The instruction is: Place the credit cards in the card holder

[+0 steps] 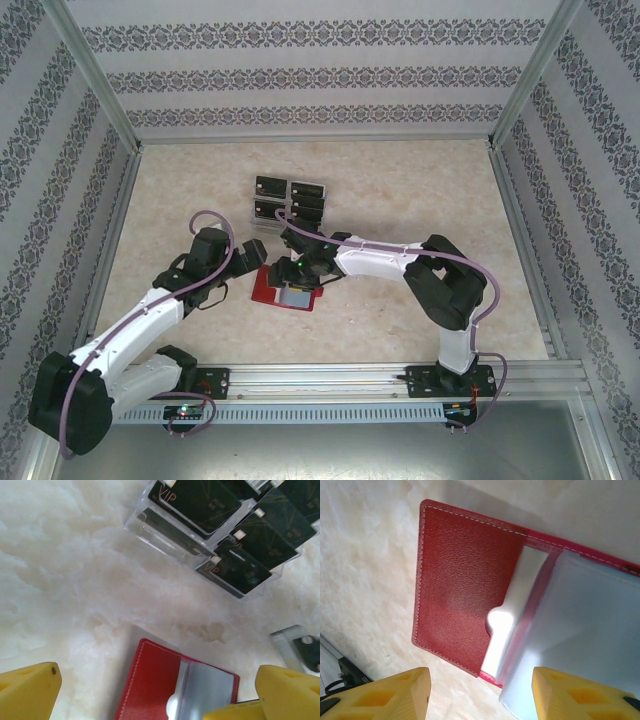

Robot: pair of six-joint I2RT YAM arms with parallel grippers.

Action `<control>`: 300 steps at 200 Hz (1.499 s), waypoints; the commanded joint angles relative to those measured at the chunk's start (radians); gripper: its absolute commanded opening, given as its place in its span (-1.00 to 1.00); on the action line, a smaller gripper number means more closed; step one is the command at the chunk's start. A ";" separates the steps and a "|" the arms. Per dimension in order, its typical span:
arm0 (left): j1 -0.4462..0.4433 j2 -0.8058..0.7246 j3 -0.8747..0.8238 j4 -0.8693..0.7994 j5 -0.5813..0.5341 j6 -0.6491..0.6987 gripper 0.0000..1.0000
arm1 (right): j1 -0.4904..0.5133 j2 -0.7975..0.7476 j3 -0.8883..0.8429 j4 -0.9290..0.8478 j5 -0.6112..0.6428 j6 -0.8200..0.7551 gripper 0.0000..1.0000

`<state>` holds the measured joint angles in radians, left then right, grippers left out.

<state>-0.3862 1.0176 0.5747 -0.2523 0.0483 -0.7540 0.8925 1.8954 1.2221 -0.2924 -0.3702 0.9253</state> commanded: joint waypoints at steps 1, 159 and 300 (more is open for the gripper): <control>0.015 0.041 0.006 -0.079 -0.007 0.053 1.00 | -0.004 -0.079 -0.027 -0.054 0.065 -0.018 0.13; 0.001 0.255 -0.073 0.010 0.110 0.102 0.43 | -0.020 -0.043 -0.103 -0.032 0.104 -0.031 0.10; -0.025 0.295 -0.107 0.090 0.136 0.076 0.21 | -0.009 -0.016 -0.021 -0.002 0.044 -0.009 0.09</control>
<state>-0.3870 1.2690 0.5034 -0.2508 0.1146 -0.6605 0.8791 1.8660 1.1603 -0.2955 -0.3073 0.9115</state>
